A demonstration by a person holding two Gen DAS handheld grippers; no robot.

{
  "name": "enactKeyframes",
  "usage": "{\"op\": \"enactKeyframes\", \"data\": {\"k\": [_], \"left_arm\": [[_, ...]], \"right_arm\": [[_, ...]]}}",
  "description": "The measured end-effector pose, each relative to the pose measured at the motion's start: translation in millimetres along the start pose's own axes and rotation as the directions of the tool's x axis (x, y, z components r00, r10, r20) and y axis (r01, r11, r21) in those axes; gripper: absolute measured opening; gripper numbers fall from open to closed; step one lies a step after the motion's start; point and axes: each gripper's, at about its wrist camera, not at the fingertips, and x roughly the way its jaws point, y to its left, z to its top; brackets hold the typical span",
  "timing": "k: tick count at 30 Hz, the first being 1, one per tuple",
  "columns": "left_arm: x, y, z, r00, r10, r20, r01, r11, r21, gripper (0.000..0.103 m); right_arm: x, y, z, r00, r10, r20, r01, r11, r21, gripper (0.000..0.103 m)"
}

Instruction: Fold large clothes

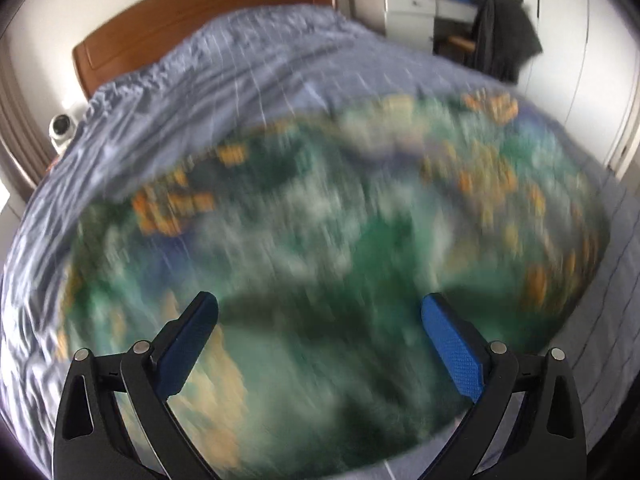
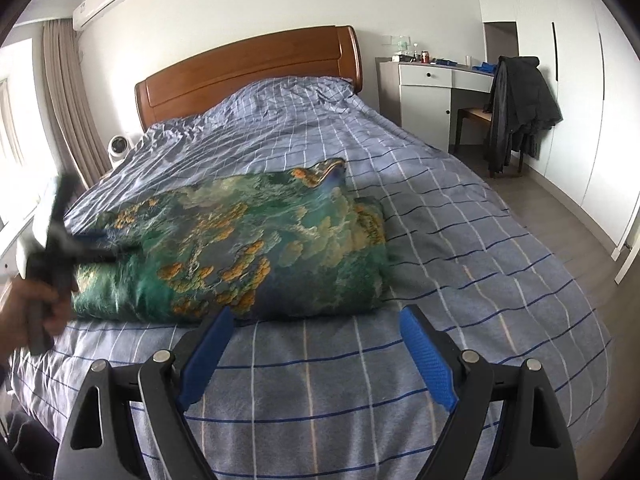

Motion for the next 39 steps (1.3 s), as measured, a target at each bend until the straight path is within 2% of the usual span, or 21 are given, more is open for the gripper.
{"op": "enactKeyframes", "data": {"k": [2,5,9,14,17,20,22,25,27,30,33,34,35,39], "left_arm": [[-10,-7,-22,1.000,-0.008,0.009,0.007,1.000,0.005,0.102],[-31,-20,-43,1.000,-0.015,0.022,0.014,0.997,0.074,0.102],[-52,-32,-54,0.999,-0.042,0.025,0.039,0.989,0.139,0.102],[-81,-20,-43,0.987,-0.143,0.068,0.140,0.989,0.050,0.102],[-91,-16,-39,0.982,-0.166,0.088,0.165,0.986,0.021,0.102],[-95,-13,-41,0.983,-0.161,0.092,0.160,0.987,0.018,0.102],[-93,-10,-40,0.984,-0.154,0.087,0.153,0.988,0.019,0.102],[-91,-5,-43,0.986,-0.149,0.073,0.148,0.989,0.016,0.102],[-91,-1,-42,0.987,-0.146,0.068,0.146,0.989,0.017,0.102],[-91,3,-38,0.989,-0.138,0.061,0.137,0.990,0.018,0.102],[-90,4,-31,0.989,-0.134,0.057,0.133,0.991,0.016,0.102],[-90,4,-28,0.990,-0.129,0.054,0.128,0.992,0.017,0.102],[-92,4,-27,0.990,-0.126,0.057,0.126,0.992,0.016,0.102],[-99,7,-27,0.987,-0.138,0.077,0.140,0.990,-0.013,0.102]], "right_arm": [[-2,-5,1,1.000,-0.004,0.008,0.004,1.000,0.006,0.087],[2,-10,0,1.000,-0.010,-0.001,0.010,1.000,0.009,0.087],[7,-11,-1,1.000,-0.005,-0.017,0.005,1.000,0.018,0.087],[20,-14,-1,0.998,0.039,-0.051,-0.036,0.997,0.068,0.087],[39,-23,1,0.993,0.085,-0.081,-0.073,0.988,0.140,0.087],[67,-40,7,0.979,0.181,-0.097,-0.148,0.948,0.280,0.091],[95,-57,7,0.967,0.228,-0.112,-0.164,0.896,0.413,0.092],[128,-71,2,0.960,0.245,-0.134,-0.138,0.833,0.536,0.094],[144,-73,0,0.955,0.263,-0.134,-0.141,0.805,0.576,0.095],[158,-70,-3,0.958,0.250,-0.138,-0.117,0.785,0.608,0.096],[160,-74,-9,0.964,0.243,-0.108,-0.110,0.732,0.672,0.087],[161,-75,-11,0.966,0.235,-0.112,-0.098,0.727,0.679,0.079],[162,-76,-12,0.966,0.233,-0.113,-0.095,0.725,0.682,0.075],[162,-78,-14,0.964,0.241,-0.111,-0.107,0.737,0.668,0.071]]}}
